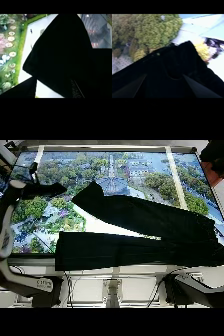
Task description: Fold the clothes and pants, and hang the long-sleeved shirts on hangers.
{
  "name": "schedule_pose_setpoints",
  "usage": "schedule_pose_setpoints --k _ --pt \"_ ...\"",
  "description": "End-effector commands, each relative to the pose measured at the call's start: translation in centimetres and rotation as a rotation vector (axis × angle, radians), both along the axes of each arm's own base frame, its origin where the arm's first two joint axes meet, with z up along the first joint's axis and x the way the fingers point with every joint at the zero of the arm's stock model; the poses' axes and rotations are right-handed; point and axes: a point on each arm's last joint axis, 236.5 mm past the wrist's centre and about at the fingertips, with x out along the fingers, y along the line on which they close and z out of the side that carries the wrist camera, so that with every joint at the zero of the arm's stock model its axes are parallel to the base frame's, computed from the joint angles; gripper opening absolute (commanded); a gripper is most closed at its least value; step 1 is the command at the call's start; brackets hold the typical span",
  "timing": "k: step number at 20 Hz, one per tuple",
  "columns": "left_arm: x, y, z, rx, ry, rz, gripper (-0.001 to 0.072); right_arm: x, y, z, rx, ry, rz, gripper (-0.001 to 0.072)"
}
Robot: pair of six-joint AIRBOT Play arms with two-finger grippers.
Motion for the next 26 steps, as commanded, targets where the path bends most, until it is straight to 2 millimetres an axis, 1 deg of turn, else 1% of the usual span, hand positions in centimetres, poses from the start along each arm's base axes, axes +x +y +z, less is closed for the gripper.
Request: schedule_pose_setpoints --k 1,3,5,7,9,13,19,21,22,23,25,26 --pt "3.6 -2.2 -2.9 -0.126 0.139 0.072 0.049 3.1 2.6 0.5 -0.017 -0.023 0.091 0.0485" --pt "3.6 -1.6 -4.4 -0.131 0.177 0.088 0.049 3.9 3.5 0.5 -0.017 -0.024 0.121 0.0485" --pt "2.7 -1.3 -6.3 -0.13 0.235 0.072 0.049 4.4 4.2 0.5 -0.018 -0.024 0.143 0.0485" --pt "1.7 -0.4 -8.4 -0.075 0.294 0.07 0.049 4.9 4.8 0.5 -0.017 -0.024 0.161 0.0485" --pt "1.3 -0.1 -9.3 -0.035 0.31 0.061 0.049 5.2 5.2 0.5 -0.014 -0.025 0.174 0.0485" --pt "0.7 -1.0 -10.5 -0.034 0.345 0.035 0.049 5.2 5.5 0.4 -0.011 -0.022 0.181 0.0484" --pt "-0.1 -3.3 -12.7 -0.033 0.392 -0.01 0.0487 5.2 5.6 0.4 -0.008 -0.021 0.183 0.0484" --pt "0.1 -3.9 -13.1 -0.027 0.383 -0.011 0.0469 5.2 5.6 0.4 -0.008 -0.021 0.183 0.0484" --pt "0.6 -4.0 -13.1 -0.021 0.364 -0.002 0.044 5.2 5.6 0.4 -0.008 -0.021 0.184 0.0484" --pt "1.2 -4.1 -12.9 -0.016 0.34 0.008 0.0317 5.2 5.6 0.4 -0.007 -0.021 0.184 0.0484" --pt "2.2 -4.3 -11.9 -0.017 0.305 0.012 0.0042 5.1 5.8 0.3 -0.001 -0.018 0.19 0.0484" --pt "2.7 -4.3 -11.0 -0.018 0.288 0.008 0.0023 5.1 6.0 0.3 0.006 -0.014 0.196 0.0484"
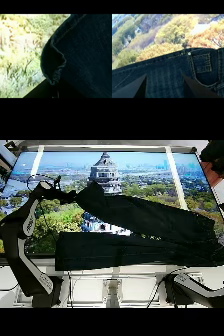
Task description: Fold the clothes and pants, and hang the long-sleeved shirts on hangers.
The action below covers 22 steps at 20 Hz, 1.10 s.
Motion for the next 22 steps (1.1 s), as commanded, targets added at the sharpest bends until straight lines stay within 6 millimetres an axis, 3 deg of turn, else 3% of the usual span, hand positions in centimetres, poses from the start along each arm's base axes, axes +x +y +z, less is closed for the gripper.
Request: schedule_pose_setpoints --k 1,3,4,7,8,11,15,17,19,22 --pt "1.7 0.1 2.5 -0.001 -0.071 0.014 0.0022 -0.1 0.6 -0.1 0.016 0.009 0.017 0.0484" --pt "0.9 3.1 4.5 0.08 -0.066 0.025 0.0022 -0.3 0.9 -0.3 0.027 0.016 0.029 0.0484" --pt "-0.7 6.3 4.9 0.183 -0.014 0.034 0.0022 -0.2 0.9 -0.2 0.027 0.016 0.028 0.0483" --pt "-9.7 18.1 7.0 0.545 0.286 0.064 0.0023 -0.1 1.2 -0.3 0.03 0.017 0.033 0.0483" --pt "-12.4 20.1 7.7 0.59 0.366 0.061 0.0023 0.3 1.8 -0.3 0.03 0.017 0.049 0.0482" --pt "-17.7 21.5 7.6 0.575 0.469 0.053 0.0023 2.0 4.4 -0.3 0.017 0.02 0.127 0.0483" --pt "-24.7 22.5 3.9 0.607 0.594 0.044 0.0024 3.6 6.1 -0.8 -0.063 0.045 0.192 0.0483" --pt "-27.1 22.8 2.1 0.607 0.598 0.059 0.0024 4.3 6.2 -1.7 -0.122 0.074 0.216 0.0482" --pt "-28.8 23.0 0.9 0.595 0.604 0.08 0.0024 5.3 5.7 -3.8 -0.163 0.124 0.215 0.0482" --pt "-29.9 23.7 0.7 0.581 0.621 0.11 0.0025 5.9 5.7 -9.2 -0.066 0.236 0.232 0.0482"
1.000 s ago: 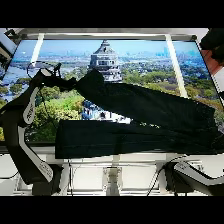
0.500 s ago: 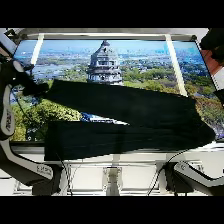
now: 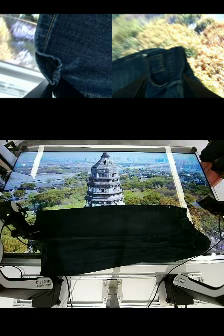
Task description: Fold the clothes and pants, and hang the long-sleeved shirts on hangers.
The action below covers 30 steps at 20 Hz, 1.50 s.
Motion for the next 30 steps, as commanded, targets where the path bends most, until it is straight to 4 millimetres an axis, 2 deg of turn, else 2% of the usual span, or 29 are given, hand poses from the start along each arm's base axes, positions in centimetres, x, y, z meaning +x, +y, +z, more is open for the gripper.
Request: schedule_pose_setpoints --k 1,2,4,8,9,12,14,15,17,18,19,21,25,27,30 --pt "-1.7 0.9 -0.7 0.013 0.0 0.026 0.0024 0.7 -0.2 -5.8 0.057 0.143 0.009 0.0481" --pt "-1.5 1.0 -0.7 0.017 -0.009 0.025 0.0024 0.9 -0.3 -7.3 0.086 0.173 0.008 0.0447" --pt "-0.9 0.8 -0.6 0.013 -0.038 0.03 0.0024 1.7 -0.7 -9.4 0.133 0.215 -0.012 0.0434" --pt "0.6 -0.1 -0.9 -0.023 -0.103 0.056 0.0025 2.9 -0.1 -11.7 0.157 0.263 0.02 0.0427" --pt "1.0 -0.5 -1.0 -0.037 -0.122 0.066 0.0025 3.3 0.4 -12.2 0.148 0.272 0.039 0.0404" --pt "2.4 -1.6 -1.1 -0.078 -0.177 0.094 0.0025 4.7 3.2 -13.9 0.152 0.305 0.11 0.0402" --pt "2.8 -1.9 -1.1 -0.092 -0.194 0.101 0.0025 5.3 4.7 -14.8 0.149 0.326 0.148 0.0352" --pt "2.8 -1.9 -1.1 -0.093 -0.195 0.102 0.0025 5.5 5.2 -15.0 0.149 0.333 0.152 0.0262" --pt "3.3 -2.1 -1.1 -0.098 -0.214 0.109 0.0024 6.7 5.5 -15.0 0.146 0.323 0.16 0.0019" --pt "4.2 -2.5 -1.1 -0.116 -0.249 0.127 0.0024 7.5 5.4 -14.7 0.143 0.311 0.153 0.0022" --pt "5.5 -3.0 -1.0 -0.14 -0.306 0.155 0.0024 8.6 5.1 -14.3 0.143 0.291 0.131 0.0022" --pt "9.4 -4.0 -0.3 -0.194 -0.461 0.239 0.0023 11.9 3.8 -12.4 0.126 0.2 0.063 0.0021" --pt "16.9 -3.4 2.9 -0.247 -0.728 0.381 0.0022 18.5 1.7 -8.3 0.097 0.015 -0.033 0.0021" --pt "19.7 -3.4 4.3 -0.283 -0.792 0.415 0.0023 21.0 2.1 -7.7 0.119 -0.022 -0.037 0.0021" --pt "24.1 -4.2 5.9 -0.333 -0.854 0.405 0.0023 24.2 3.8 -7.3 0.186 -0.07 -0.034 0.0023"
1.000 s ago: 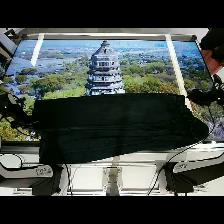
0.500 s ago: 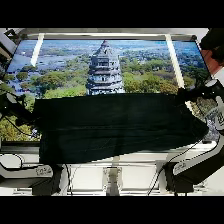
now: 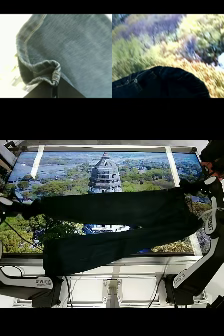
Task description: Fold the clothes and pants, and hang the long-sleeved shirts on hangers.
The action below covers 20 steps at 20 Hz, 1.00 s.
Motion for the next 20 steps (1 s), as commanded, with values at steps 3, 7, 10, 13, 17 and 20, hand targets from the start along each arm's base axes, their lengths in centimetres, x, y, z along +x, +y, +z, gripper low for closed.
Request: schedule_pose_setpoints --k 3,7,10,13,17,20 --pt "8.3 -2.2 3.2 -0.055 -0.158 -0.015 0.0061 3.9 1.1 1.5 0.072 -0.08 -0.037 0.0223" --pt "9.6 -3.3 4.3 -0.049 -0.185 -0.047 0.0261 2.2 -0.4 2.8 0.032 -0.054 0.003 0.0388" --pt "8.0 -2.5 5.7 -0.036 -0.176 -0.106 0.0293 -0.7 -2.7 6.9 -0.087 -0.056 0.1 0.0387" --pt "4.9 -3.1 8.3 0.018 -0.166 -0.286 0.0299 -5.6 -4.1 11.8 -0.187 -0.023 0.175 0.0386" --pt "-1.0 -2.3 11.4 0.116 -0.1 -0.348 0.0298 -12.0 -3.6 18.9 -0.25 -0.044 0.207 0.0367" --pt "-7.0 -1.4 11.2 0.196 -0.019 -0.343 0.0298 -16.2 -2.2 22.7 -0.278 -0.066 0.194 0.0364"
